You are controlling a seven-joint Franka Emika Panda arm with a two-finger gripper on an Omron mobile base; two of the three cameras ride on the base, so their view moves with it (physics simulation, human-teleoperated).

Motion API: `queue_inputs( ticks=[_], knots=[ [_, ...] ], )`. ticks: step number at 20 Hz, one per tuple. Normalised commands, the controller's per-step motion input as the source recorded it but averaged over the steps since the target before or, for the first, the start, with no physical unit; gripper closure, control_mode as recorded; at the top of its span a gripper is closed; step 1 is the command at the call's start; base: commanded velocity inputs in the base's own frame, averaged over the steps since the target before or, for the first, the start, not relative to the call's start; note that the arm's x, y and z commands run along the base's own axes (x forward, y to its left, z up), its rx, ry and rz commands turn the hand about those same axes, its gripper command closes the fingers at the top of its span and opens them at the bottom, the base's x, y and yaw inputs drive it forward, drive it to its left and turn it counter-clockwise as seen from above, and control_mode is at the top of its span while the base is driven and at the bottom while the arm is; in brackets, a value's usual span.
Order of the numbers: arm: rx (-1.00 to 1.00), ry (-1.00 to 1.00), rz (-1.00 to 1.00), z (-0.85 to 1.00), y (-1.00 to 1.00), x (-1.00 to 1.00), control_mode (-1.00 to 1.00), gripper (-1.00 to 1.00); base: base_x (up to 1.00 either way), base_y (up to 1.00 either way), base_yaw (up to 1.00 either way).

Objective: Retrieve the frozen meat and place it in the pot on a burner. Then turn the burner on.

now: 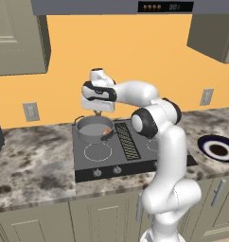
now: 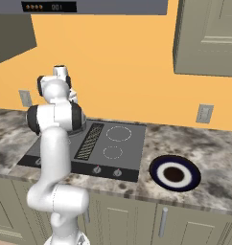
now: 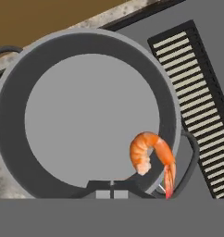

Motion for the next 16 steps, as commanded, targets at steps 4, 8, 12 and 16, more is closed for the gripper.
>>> queue_inputs(
  ticks=[4,8,12,16],
  knots=[
    [0.00,0.00,0.00,-0.01,0.05,0.00,-1.00,1.00,0.00,0.00,0.00],
    [0.00,0.00,0.00,0.00,0.00,0.00,-1.00,-1.00,0.00,0.00,0.00],
    [0.00,0.00,0.00,0.00,0.00,-0.16,-1.00,-1.00,0.00,0.00,0.00],
    [0.00,0.00,-0.06,0.00,-0.05,-0.53,-1.00,-1.00,0.00,0.00,0.00]
  ],
)
